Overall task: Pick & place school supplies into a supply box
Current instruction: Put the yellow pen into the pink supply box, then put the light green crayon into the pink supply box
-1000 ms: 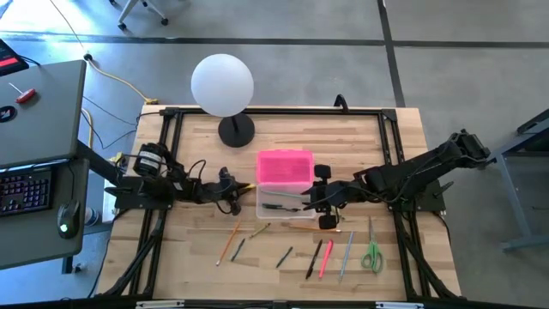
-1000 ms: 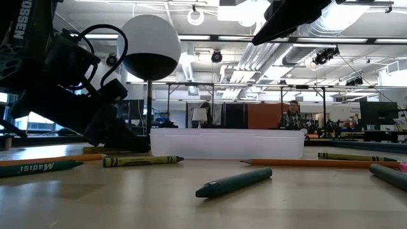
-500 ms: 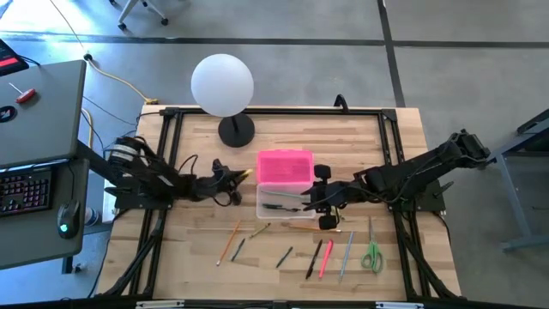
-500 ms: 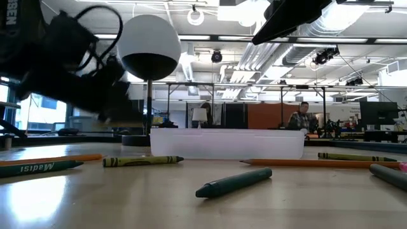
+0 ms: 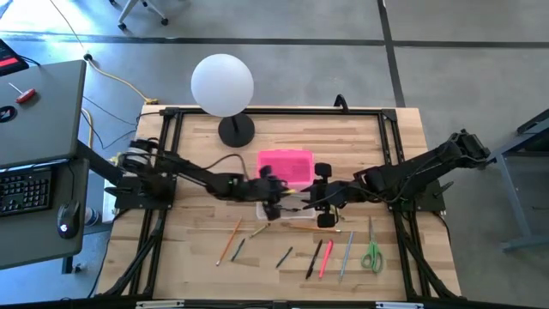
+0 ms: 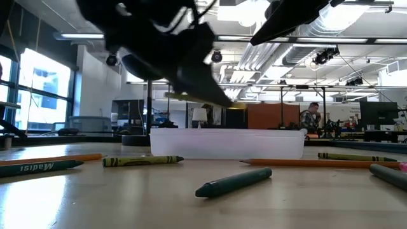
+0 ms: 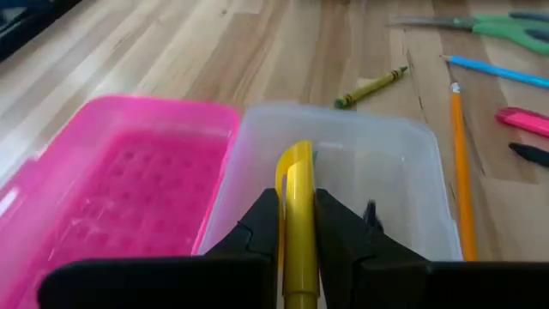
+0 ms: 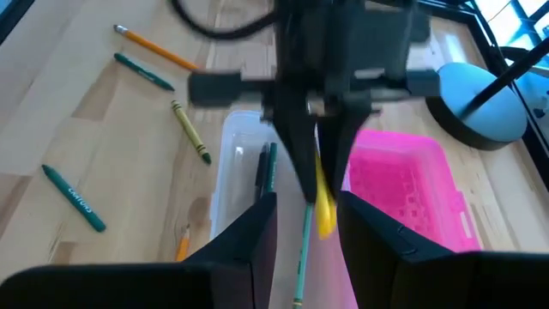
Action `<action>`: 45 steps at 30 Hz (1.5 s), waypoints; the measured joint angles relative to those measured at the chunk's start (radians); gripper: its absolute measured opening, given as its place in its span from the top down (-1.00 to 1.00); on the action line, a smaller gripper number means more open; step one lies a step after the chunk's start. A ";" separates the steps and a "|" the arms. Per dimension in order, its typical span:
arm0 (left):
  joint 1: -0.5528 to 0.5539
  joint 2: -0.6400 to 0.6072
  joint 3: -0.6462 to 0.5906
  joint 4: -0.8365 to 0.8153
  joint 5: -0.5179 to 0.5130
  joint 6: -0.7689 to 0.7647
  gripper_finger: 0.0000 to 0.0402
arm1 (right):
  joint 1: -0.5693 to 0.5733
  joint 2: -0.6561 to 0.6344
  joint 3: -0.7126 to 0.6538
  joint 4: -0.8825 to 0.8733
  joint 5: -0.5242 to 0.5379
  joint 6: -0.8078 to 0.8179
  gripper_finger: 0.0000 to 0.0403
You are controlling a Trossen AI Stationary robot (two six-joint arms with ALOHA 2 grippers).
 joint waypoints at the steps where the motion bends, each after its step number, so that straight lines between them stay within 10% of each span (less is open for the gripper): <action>1: 0.000 0.031 0.040 -0.019 0.003 0.005 0.60 | 0.000 0.000 0.000 0.000 0.000 0.006 0.49; 28: 0.001 0.186 0.141 -0.012 0.046 -0.018 0.08 | -0.018 0.000 0.000 -0.020 -0.052 0.051 0.49; 38: 0.000 0.033 0.143 -0.166 -0.083 -0.022 0.06 | -0.012 0.006 0.000 -0.166 -0.123 0.326 0.49; 45: 0.000 -0.039 0.143 -0.314 -0.117 -0.073 0.06 | 0.077 0.003 0.001 -0.456 0.029 0.650 0.49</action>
